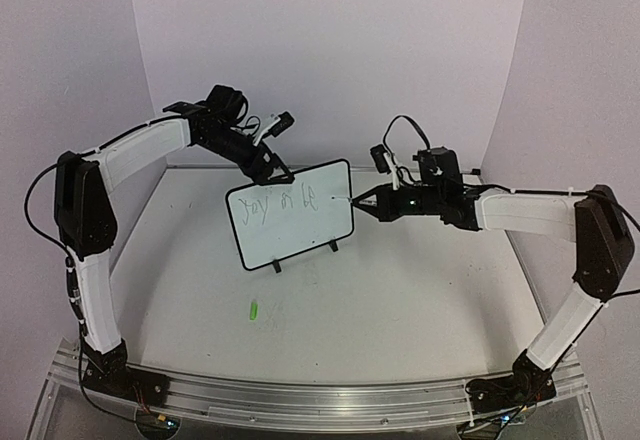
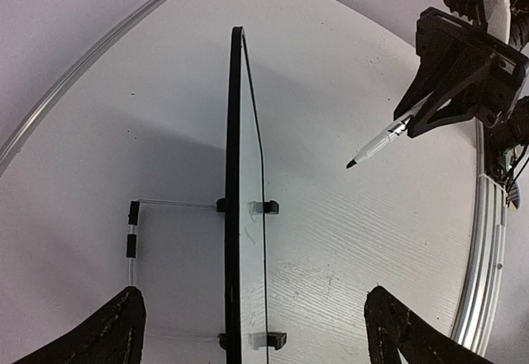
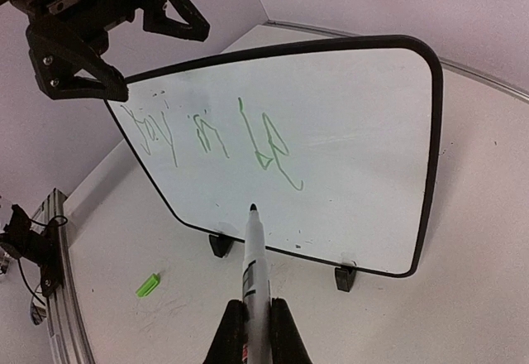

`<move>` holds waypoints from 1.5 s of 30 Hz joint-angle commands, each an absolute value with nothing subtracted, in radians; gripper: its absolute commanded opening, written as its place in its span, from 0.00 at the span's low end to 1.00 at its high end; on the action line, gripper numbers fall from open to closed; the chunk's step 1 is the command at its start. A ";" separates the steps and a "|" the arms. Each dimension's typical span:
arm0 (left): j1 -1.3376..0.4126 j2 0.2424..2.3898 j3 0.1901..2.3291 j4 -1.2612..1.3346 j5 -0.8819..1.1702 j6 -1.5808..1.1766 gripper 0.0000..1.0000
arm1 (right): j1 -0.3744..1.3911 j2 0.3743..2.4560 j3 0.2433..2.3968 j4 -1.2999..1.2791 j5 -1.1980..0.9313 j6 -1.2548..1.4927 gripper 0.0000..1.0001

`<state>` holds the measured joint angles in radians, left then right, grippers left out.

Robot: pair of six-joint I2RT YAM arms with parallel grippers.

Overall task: Write a sentence on the whiteboard
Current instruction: Place the whiteboard at the center of the board, then hold the whiteboard at the center of the board.

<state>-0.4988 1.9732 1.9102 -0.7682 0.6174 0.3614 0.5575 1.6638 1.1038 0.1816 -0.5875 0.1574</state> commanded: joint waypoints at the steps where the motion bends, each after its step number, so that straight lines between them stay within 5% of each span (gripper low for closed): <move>1: -0.521 2.005 1.979 -0.777 0.595 0.353 0.92 | 0.520 1.714 1.183 0.192 -0.693 0.113 0.00; 7: -0.525 2.041 2.010 -0.797 0.594 0.363 0.89 | 0.507 1.787 1.233 0.204 -0.736 0.109 0.00; 15: -0.526 2.082 2.051 -0.824 0.596 0.380 0.56 | 0.506 1.866 1.296 0.208 -0.761 0.112 0.00; 31: -0.526 2.103 2.056 -0.842 0.582 0.430 0.15 | 0.507 1.937 1.365 0.207 -0.750 0.131 0.00; 45: -0.525 2.106 2.057 -0.852 0.587 0.448 0.04 | 0.508 1.962 1.393 0.206 -0.748 0.140 0.00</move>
<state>-0.5266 2.1006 2.0228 -0.8405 0.5957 0.4169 0.5049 1.9396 1.3425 0.1846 -0.7394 0.1339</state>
